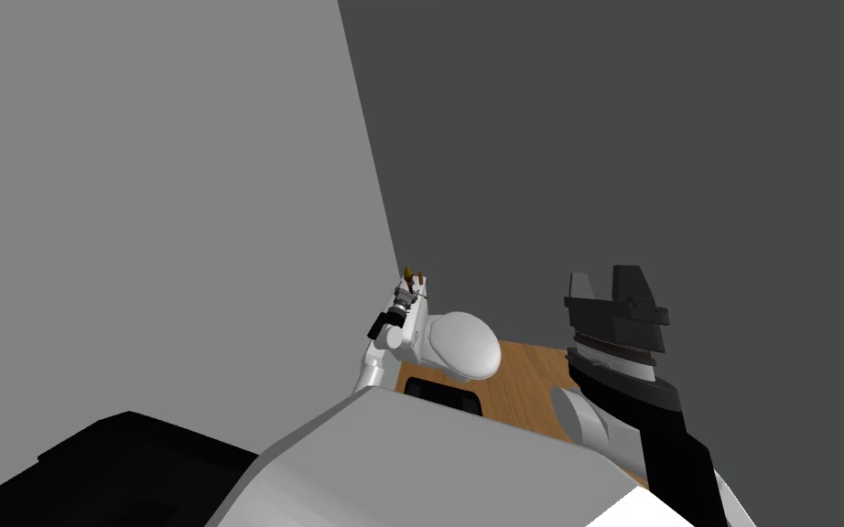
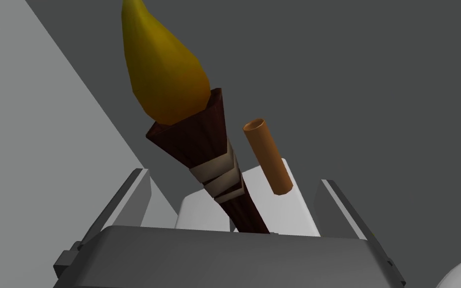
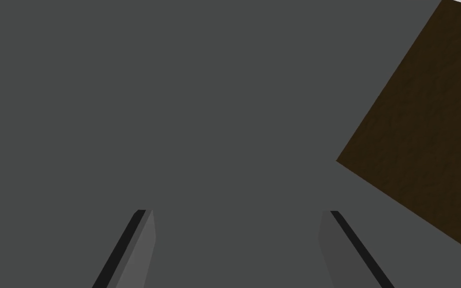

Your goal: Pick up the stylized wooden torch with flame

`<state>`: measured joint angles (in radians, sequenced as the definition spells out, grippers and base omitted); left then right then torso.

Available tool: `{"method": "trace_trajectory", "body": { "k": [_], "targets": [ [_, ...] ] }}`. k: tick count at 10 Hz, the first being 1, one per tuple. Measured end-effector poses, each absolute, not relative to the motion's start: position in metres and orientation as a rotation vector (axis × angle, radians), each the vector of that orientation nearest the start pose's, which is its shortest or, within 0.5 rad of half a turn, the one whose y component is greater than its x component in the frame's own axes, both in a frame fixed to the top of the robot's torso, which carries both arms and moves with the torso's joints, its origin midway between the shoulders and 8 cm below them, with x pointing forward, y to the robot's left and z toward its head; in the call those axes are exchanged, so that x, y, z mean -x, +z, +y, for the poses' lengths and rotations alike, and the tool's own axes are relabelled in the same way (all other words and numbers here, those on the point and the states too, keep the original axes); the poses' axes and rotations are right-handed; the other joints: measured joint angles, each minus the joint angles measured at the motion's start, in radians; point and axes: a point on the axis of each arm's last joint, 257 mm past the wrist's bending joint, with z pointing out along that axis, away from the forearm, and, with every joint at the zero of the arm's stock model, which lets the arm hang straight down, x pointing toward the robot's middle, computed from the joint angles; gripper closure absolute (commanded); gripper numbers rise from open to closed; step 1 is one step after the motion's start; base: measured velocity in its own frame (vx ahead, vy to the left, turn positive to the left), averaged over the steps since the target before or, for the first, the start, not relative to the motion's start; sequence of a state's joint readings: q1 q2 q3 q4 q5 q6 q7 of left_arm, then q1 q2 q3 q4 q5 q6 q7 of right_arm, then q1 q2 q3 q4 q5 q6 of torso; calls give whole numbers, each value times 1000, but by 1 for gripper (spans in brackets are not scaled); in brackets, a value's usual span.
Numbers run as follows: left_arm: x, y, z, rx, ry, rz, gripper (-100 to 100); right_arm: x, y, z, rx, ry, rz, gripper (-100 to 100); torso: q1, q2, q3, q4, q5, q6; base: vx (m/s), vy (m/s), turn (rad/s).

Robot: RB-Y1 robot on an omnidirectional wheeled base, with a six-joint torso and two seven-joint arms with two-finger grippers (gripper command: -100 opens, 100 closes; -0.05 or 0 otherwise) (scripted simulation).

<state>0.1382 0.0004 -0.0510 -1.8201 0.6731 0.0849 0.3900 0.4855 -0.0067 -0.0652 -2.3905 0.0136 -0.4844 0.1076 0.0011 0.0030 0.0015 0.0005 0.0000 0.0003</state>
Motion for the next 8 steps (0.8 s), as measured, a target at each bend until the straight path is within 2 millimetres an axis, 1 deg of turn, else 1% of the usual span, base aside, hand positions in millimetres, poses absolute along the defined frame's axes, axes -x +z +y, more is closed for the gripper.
{"method": "trace_trajectory", "body": {
  "k": [1, 2, 3, 4, 5, 6, 7, 8],
  "targets": [
    [-519, -183, 208, 1874, -2015, 542, -100, -319, 75, -289, -511, 1155, 571, 0, 0, 2, 1, 0, 0, 0, -62, 9, 6],
    [-524, -187, 206, 1882, -2010, 548, -100, -319, 75, -289, -511, 1155, 571, 0, 0, 1, 1, 0, 0, -1, -119, 9, -138],
    [-531, -186, 216, 1870, -2002, 536, -100, -319, 75, -289, -511, 1155, 571, 0, 0, 4, 2, 1, 0, 0, -111, 7, -94],
    [-539, -186, 220, 1862, -2000, 528, -100, -319, 75, -289, -511, 1155, 571, 0, 0, 4, 3, 1, 0, 0, -41, 6, 1],
    [-546, -187, 218, 1866, -2000, 531, -100, -319, 75, -289, -511, 1155, 571, 0, 0, 1, 1, 0, 0, -1, -80, 8, -186],
    [-552, -185, 229, 1857, -1993, 512, -100, -319, 75, -289, -511, 1155, 571, 0, 0, 2, 1, 0, 0, 0, -102, 15, -73],
    [-560, -184, 233, 1851, -1990, 503, -100, -319, 75, -289, -511, 1155, 571, 0, 1, 3, 2, 1, 0, -1, -48, 13, 33],
    [-568, -185, 231, 1852, -1990, 505, -100, -319, 75, -289, -511, 1155, 571, 0, 1, 1, 1, 0, 0, -1, 0, 0, 0]
  ]
}}
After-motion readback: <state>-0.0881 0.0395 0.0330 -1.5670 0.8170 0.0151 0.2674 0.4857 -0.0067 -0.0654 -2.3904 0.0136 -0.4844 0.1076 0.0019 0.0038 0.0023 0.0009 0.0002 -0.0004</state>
